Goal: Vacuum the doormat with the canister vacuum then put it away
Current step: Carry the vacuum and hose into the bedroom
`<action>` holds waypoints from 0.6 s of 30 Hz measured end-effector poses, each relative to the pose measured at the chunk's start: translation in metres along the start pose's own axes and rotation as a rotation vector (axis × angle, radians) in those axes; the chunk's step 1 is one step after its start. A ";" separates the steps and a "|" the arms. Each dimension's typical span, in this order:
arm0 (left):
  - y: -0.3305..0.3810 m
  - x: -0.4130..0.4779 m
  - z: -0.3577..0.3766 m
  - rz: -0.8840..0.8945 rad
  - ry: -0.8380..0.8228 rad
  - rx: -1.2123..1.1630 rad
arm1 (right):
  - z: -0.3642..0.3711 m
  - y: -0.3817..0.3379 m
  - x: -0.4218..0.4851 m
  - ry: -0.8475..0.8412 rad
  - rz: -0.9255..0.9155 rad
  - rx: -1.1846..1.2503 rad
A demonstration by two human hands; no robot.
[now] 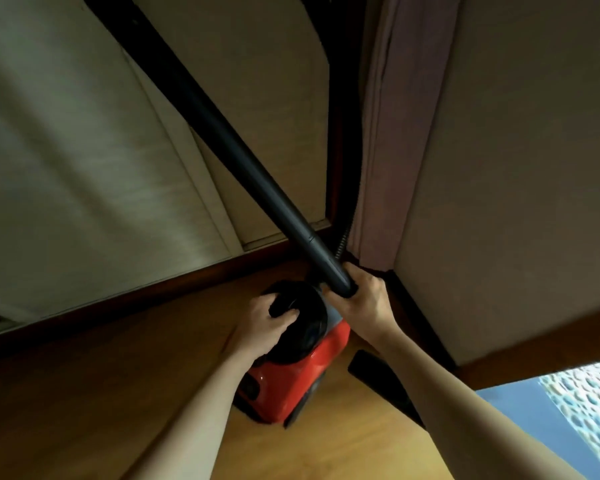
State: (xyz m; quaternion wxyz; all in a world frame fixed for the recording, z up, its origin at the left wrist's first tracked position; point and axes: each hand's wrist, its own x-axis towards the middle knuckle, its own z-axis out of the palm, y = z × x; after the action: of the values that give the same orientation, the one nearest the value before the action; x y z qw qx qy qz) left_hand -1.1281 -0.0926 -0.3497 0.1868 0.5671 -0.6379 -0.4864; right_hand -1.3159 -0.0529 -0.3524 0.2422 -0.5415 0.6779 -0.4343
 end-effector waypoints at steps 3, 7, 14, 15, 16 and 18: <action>0.063 -0.045 -0.057 -0.020 0.062 -0.032 | -0.030 -0.093 -0.001 -0.024 -0.041 -0.013; 0.139 -0.106 -0.125 -0.022 0.132 -0.080 | -0.063 -0.208 -0.006 -0.053 -0.084 -0.014; 0.235 -0.192 -0.219 0.053 0.269 -0.077 | -0.092 -0.344 -0.019 -0.095 -0.154 -0.027; 0.239 -0.199 -0.229 0.051 0.282 -0.077 | -0.093 -0.355 -0.021 -0.091 -0.161 -0.021; 0.241 -0.206 -0.237 0.048 0.294 -0.085 | -0.094 -0.365 -0.023 -0.087 -0.163 -0.010; 0.245 -0.220 -0.249 0.044 0.316 -0.087 | -0.095 -0.381 -0.026 -0.093 -0.161 0.023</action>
State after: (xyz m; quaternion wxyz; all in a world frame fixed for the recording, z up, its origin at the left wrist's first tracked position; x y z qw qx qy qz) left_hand -1.0009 -0.0242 0.0372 0.3197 0.6139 -0.5912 -0.4140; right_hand -1.1850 -0.0110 0.0161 0.2439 -0.6111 0.6150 -0.4346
